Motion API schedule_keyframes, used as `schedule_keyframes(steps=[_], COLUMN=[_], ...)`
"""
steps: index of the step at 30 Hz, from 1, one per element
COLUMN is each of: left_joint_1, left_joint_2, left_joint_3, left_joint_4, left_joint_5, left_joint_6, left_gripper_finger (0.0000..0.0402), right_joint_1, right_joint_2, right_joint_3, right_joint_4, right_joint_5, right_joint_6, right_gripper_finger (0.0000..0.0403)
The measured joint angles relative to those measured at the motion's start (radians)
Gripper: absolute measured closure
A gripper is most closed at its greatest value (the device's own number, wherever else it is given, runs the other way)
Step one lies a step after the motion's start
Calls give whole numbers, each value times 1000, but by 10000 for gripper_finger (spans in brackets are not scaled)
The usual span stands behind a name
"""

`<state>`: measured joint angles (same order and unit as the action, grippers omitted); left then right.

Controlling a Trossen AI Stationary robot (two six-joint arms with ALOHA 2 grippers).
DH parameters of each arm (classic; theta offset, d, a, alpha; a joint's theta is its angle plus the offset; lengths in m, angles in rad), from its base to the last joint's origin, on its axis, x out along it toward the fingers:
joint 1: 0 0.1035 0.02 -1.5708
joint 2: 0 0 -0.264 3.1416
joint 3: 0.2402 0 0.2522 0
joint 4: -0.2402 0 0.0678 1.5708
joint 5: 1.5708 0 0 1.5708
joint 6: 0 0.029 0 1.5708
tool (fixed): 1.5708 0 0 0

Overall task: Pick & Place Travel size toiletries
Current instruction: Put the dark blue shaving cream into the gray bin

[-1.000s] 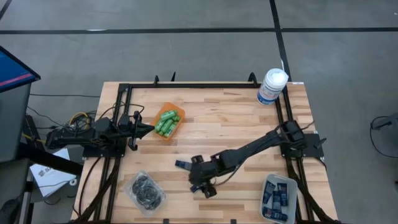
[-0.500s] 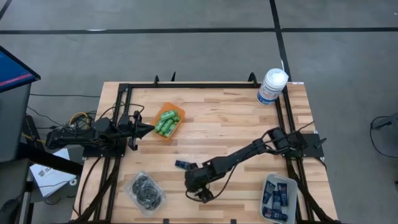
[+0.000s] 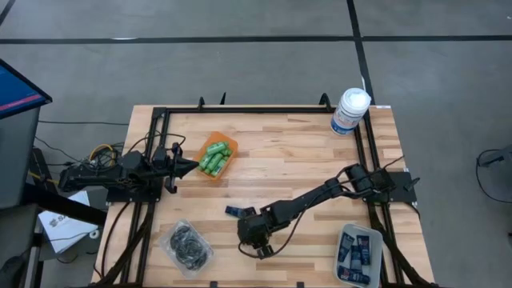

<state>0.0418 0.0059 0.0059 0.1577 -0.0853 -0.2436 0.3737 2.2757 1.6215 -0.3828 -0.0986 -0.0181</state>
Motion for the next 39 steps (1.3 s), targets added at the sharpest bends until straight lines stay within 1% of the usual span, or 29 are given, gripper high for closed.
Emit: schedule_keyframes(steps=[3, 4, 9, 10, 16, 23, 26, 28, 31, 35, 37, 39], left_joint_1=[0, 0, 0, 0, 0, 0, 0, 0, 0, 0, 0, 0], left_joint_2=[0, 0, 0, 0, -5, -5, -6, -6, -6, -6, -6, -6], left_joint_3=[0, 0, 0, 0, 0, 0, 0, 0, 0, 0, 0, 0], left_joint_4=[0, 0, 0, 0, 0, -1, 0, 0, 0, 0, 0, 0], left_joint_5=[1, 1, 3, 3, 3, 2, 1, -1, -1, -1, -1, -1], left_joint_6=[0, 0, 0, 0, 0, 0, 0, 0, 0, 0, 0, 0], left_gripper_finger=[400, 400, 400, 400, 400, 400, 400, 400, 400, 400, 400, 400], right_joint_1=[-3, -4, -4, -3, 0, 43, 74, 102, 154, 240, 287, 330], right_joint_2=[-1, -2, -29, -41, -102, -235, -298, -344, -424, -519, -555, -576], right_joint_3=[0, 0, 0, -4, -9, -50, -59, -75, -104, -123, -122, -122], right_joint_4=[-2, -5, -107, -156, -298, -470, -536, -590, -678, -803, -867, -941], right_joint_5=[0, -3, -9, -12, -11, -9, -3, 19, 64, 116, 148, 157], right_joint_6=[54, 82, 229, 248, 337, 444, 528, 605, 769, 1036, 1174, 1299], right_gripper_finger=[284, 287, 287, 287, 285, 285, 283, 283, 284, 282, 282, 282])
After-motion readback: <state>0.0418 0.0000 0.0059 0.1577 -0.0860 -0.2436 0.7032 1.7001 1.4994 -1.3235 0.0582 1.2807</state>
